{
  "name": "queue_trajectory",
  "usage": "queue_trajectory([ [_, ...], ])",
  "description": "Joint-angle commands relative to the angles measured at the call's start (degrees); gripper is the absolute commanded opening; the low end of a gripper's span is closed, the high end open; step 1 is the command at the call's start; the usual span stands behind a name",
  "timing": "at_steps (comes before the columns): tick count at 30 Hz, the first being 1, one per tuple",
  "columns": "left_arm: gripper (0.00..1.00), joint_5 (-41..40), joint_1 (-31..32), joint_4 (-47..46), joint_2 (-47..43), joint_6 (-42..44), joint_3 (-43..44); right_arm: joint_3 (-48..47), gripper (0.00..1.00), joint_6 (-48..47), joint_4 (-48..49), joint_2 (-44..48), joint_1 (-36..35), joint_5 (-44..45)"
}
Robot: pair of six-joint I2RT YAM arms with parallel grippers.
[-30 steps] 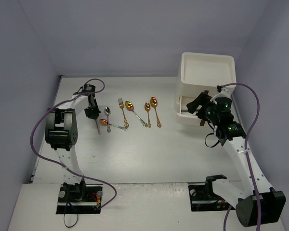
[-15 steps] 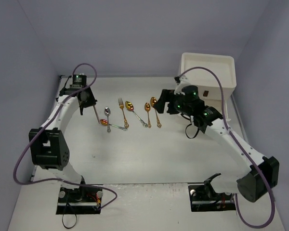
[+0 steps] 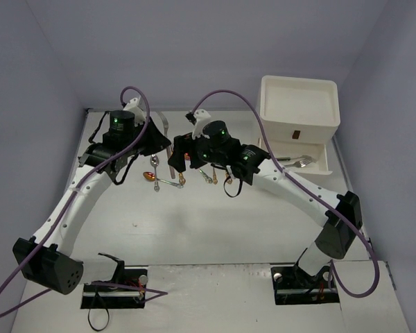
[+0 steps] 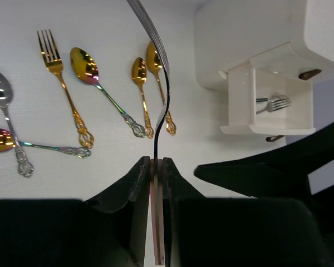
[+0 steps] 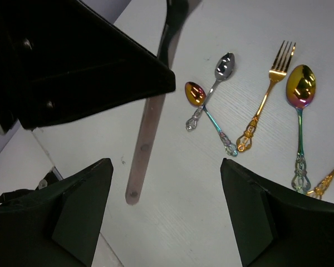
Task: Sort the eating utensils into containers
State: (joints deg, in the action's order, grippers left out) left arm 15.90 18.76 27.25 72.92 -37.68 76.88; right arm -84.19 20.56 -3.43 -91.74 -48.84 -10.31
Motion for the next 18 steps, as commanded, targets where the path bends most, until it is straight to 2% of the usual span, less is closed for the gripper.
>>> queue_trajectory([
  [1, 0.00, 2.4, 1.0, -7.6, -5.2, -4.6, -2.5, -3.2, 0.74, -1.2, 6.3, 0.1, -1.1, 1.3],
  [10, 0.00, 3.8, 2.2, -11.8, -9.6, -8.1, -7.4, -2.8, 0.64, -0.3, 7.6, -0.5, -3.1, 2.2],
  [15, 0.00, 3.9, 3.0, -12.1, -10.3, -8.5, -8.3, -1.9, 0.51, -0.1, 8.1, -0.3, -3.9, 3.3],
  [18, 0.00, 3.9, 3.5, -12.3, -10.3, -8.3, -8.6, -1.2, 0.37, 0.1, 8.4, 0.2, -4.3, 4.6],
])
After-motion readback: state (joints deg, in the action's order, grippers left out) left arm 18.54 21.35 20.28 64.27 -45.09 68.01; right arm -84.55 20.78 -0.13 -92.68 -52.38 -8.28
